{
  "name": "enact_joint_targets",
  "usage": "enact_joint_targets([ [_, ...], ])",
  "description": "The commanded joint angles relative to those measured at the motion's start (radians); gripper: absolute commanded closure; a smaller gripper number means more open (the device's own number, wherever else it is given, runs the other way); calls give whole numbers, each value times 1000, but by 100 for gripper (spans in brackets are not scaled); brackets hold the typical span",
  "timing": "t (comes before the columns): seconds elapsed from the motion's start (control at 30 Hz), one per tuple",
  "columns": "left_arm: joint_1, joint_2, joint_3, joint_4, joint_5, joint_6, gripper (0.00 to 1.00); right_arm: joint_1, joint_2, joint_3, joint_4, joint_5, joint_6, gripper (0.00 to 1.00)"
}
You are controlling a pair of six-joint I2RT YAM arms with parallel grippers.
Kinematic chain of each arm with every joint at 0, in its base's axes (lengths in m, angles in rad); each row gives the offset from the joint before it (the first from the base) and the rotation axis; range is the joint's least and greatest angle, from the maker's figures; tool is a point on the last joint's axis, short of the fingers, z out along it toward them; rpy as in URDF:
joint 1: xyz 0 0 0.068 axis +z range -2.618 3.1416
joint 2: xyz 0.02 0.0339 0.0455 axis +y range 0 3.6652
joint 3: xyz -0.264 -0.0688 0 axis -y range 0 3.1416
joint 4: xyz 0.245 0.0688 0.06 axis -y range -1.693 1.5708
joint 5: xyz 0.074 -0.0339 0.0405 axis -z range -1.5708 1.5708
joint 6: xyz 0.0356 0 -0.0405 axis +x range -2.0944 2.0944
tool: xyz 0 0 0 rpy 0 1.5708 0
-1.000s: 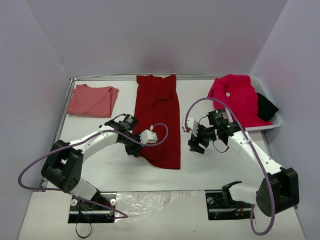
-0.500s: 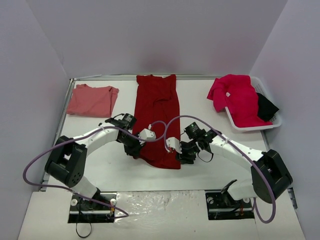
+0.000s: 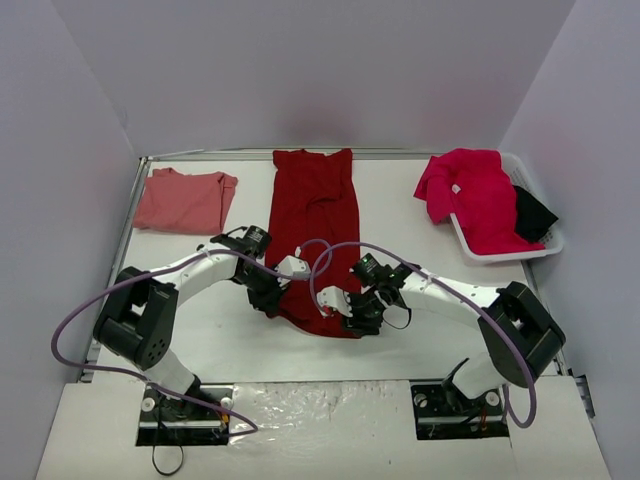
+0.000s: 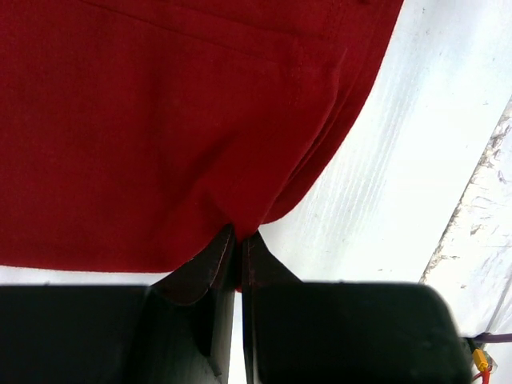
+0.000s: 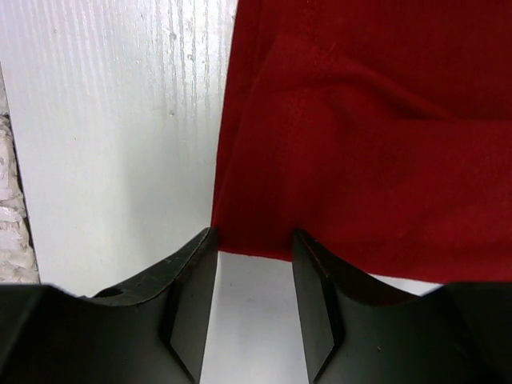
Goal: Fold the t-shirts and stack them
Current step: Grab the bottom of the folded rectangular tshirt with both arms
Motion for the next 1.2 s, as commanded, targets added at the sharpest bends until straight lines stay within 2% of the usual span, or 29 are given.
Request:
enact_joint_targets([
  [0.0,5,-9,28,-5,14,1,98,25,10,40,-24,17,15,62],
  [0.13,7,-4,25,4,3,-5,98,39,21,45,-36,34,14,59],
  [0.2,7,1,26,9,2,-8,98,44,25,46,-39,32,11,54],
  [0.37,7,10,31,12,-3,-14,98,67,53,45,-41,51,6,50],
  [0.47,13,11,34,14,8,-19,98,80,67,40,-35,80,8,50],
  [0.5,13,13,34,14,9,-19,98,86,73,37,-23,87,12,52],
  [0.6,16,14,35,14,12,-20,97,93,82,34,-9,123,20,85],
  [0.63,14,11,37,14,14,-22,98,93,85,37,-10,129,27,100],
  [0.93,18,-47,41,-23,8,6,98,30,38,112,-157,66,-8,100],
  [1.17,14,-156,35,-97,34,107,98,-27,10,201,-321,-1,-66,100],
])
